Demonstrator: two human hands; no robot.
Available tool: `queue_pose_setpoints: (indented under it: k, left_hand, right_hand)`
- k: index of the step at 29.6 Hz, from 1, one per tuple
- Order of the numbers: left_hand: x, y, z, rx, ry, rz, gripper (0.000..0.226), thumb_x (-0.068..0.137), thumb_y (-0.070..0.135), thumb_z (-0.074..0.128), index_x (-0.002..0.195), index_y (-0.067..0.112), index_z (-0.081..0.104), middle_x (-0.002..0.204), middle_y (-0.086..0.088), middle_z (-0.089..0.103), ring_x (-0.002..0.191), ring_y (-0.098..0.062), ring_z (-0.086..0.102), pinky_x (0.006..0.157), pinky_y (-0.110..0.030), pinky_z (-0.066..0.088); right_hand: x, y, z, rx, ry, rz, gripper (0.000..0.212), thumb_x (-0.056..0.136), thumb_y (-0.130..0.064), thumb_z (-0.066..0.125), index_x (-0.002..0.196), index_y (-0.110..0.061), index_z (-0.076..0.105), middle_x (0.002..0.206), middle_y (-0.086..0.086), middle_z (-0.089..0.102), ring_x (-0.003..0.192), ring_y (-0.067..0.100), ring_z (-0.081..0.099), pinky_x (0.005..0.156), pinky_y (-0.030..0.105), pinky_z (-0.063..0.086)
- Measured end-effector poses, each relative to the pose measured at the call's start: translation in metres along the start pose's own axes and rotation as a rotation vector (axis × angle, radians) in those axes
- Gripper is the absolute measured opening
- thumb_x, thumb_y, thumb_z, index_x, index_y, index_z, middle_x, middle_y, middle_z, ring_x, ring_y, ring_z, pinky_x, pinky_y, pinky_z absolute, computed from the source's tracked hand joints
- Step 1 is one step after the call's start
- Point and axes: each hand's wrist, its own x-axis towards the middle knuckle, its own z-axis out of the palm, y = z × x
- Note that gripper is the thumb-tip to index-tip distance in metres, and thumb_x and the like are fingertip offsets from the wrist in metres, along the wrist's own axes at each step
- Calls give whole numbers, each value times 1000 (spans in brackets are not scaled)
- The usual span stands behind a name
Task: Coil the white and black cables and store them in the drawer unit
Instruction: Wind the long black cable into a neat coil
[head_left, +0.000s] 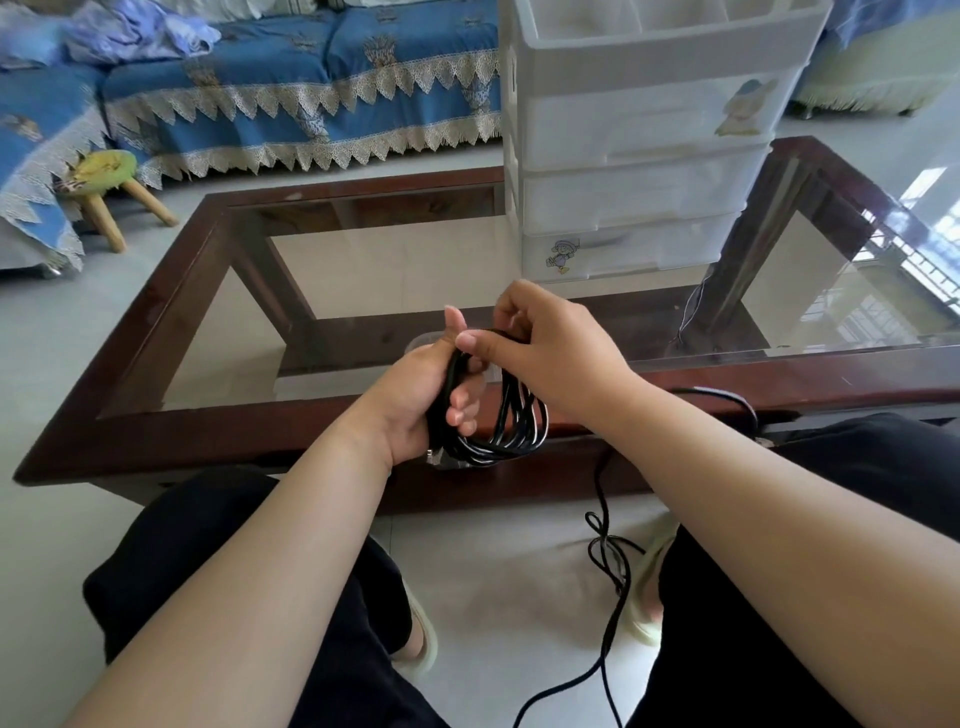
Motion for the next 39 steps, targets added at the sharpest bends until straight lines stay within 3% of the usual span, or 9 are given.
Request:
queue_pose_setpoints:
  k: [6, 10, 14, 18, 22, 28, 31, 34, 39]
  left_hand:
    - [0, -1, -2, -96, -6, -65, 72, 84, 76, 18, 64, 12, 44, 37, 4, 26, 28, -7, 24, 34, -18, 24]
    - [-3, 1, -6, -37, -98, -33, 65, 70, 78, 36, 64, 14, 46, 37, 6, 28, 27, -5, 25, 33, -17, 24]
    - [-8, 1, -13, 9, -266, -14, 55, 64, 68, 67, 69, 16, 48, 41, 8, 33, 30, -2, 29, 35, -17, 29]
    - [-13, 3, -19, 28, -324, 32, 27, 70, 51, 76, 63, 29, 62, 42, 9, 37, 31, -2, 34, 37, -18, 33]
    - [-14, 3, -25, -22, -305, 50, 32, 71, 48, 76, 66, 22, 58, 40, 7, 41, 30, -4, 39, 40, -20, 40]
    - [-17, -3, -13, -40, -212, 122, 22, 70, 44, 65, 71, 22, 66, 43, 4, 48, 36, -7, 48, 45, -22, 46]
    - [-15, -6, -9, -62, -202, 134, 40, 66, 50, 72, 73, 15, 53, 40, 6, 42, 32, -5, 41, 42, -20, 42]
    - [-13, -8, -6, 10, -160, 151, 47, 57, 66, 72, 58, 22, 53, 37, 6, 38, 28, -6, 35, 38, -20, 35]
    - [-12, -8, 3, 61, -51, 131, 72, 45, 83, 61, 62, 17, 40, 34, 5, 35, 26, -7, 31, 36, -19, 32]
  right_hand:
    - [6, 1, 1, -317, 32, 8, 56, 72, -77, 51, 67, -23, 41, 58, -6, 51, 55, 14, 49, 46, 27, 31]
    - [15, 2, -4, -476, -81, 38, 67, 69, -83, 43, 57, -17, 37, 51, -4, 43, 49, 15, 42, 47, 26, 28]
    - [24, 10, -14, -130, -380, -10, 57, 77, -65, 57, 57, -16, 34, 52, -3, 31, 50, 12, 27, 49, 27, 23]
    - [26, 16, -25, 280, -532, 20, 40, 71, -53, 67, 68, -16, 50, 63, 7, 40, 55, 15, 36, 50, 25, 31]
    - [20, 18, -17, 488, -457, 56, 34, 74, -51, 65, 72, -18, 56, 65, 7, 40, 56, 14, 34, 52, 26, 29]
    - [7, 16, -6, 351, -224, 23, 37, 89, -47, 55, 75, -14, 51, 55, -8, 39, 49, 6, 34, 49, 21, 30]
    - [3, 15, -2, 230, -110, -22, 34, 92, -43, 53, 71, -17, 47, 53, -11, 39, 45, 2, 35, 48, 17, 30]
    - [-3, 16, 2, 167, -32, -55, 32, 92, -43, 51, 69, -21, 45, 54, -10, 40, 48, 2, 38, 49, 15, 33]
    - [-7, 19, 1, 268, -52, -17, 35, 90, -44, 54, 74, -14, 49, 55, -9, 40, 46, 3, 36, 47, 14, 30]
